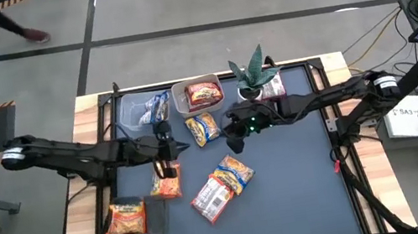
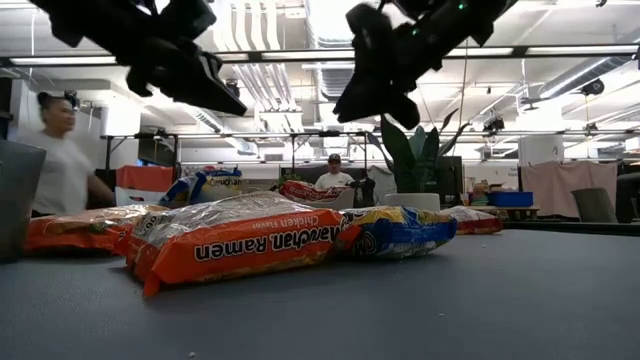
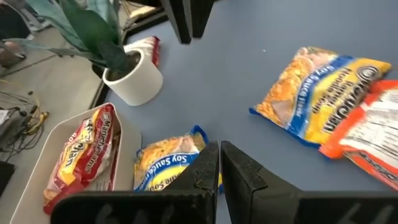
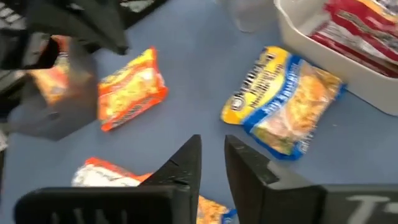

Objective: Sort Maruchan noodles
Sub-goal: Put the noodle pack into the transparent bin

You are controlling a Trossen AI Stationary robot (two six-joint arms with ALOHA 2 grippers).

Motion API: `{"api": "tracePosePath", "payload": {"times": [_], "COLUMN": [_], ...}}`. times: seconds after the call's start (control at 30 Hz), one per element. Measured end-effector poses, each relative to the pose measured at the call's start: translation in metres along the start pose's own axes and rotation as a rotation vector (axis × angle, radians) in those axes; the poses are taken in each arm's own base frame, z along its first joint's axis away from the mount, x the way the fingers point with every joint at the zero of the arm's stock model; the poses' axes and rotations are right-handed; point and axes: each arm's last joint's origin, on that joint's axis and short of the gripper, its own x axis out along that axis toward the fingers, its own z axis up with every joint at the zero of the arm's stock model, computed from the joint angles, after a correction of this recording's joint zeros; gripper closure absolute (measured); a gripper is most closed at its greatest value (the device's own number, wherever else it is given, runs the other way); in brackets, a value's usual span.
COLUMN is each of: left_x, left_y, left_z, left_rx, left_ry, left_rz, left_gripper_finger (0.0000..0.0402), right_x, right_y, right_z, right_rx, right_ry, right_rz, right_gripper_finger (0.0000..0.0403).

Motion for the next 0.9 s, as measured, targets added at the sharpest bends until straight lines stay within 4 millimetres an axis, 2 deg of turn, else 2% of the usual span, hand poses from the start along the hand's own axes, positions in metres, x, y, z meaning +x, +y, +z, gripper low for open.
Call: {"api": "tracePosePath", "payload": {"times": [0.2, 0.43, 0.63, 0.77, 0.9], "left_x": [0.014, 0.045, 0.065, 0.073, 0.077], "left_y": [-0.002, 0.005, 0.007, 0.004, 0.002], "left_z": [-0.009, -0.025, -0.033, -0.035, -0.04], "left_rx": [-0.037, -0.063, -0.142, -0.167, -0.203], "left_ry": [-0.078, -0.012, 0.062, 0.076, 0.093], "left_rz": [0.041, 0.09, 0.102, 0.096, 0.093], "left_gripper_finger": [0.0402, 0.0402, 0.0402, 0.0402, 0.0402], "right_x": [0.028, 0.081, 0.116, 0.127, 0.128], "right_y": [-0.027, -0.058, -0.069, -0.069, -0.065], "right_z": [-0.01, -0.014, -0.01, -0.013, -0.017], "right_rx": [0.043, -0.064, -0.108, -0.147, -0.153], "right_ry": [0.068, 0.019, 0.005, 0.044, 0.102], "right_rz": [-0.093, -0.125, -0.181, -0.193, -0.211], "right_gripper_finger": [0.0377, 0.0385, 0.0385, 0.0385, 0.0385]}}
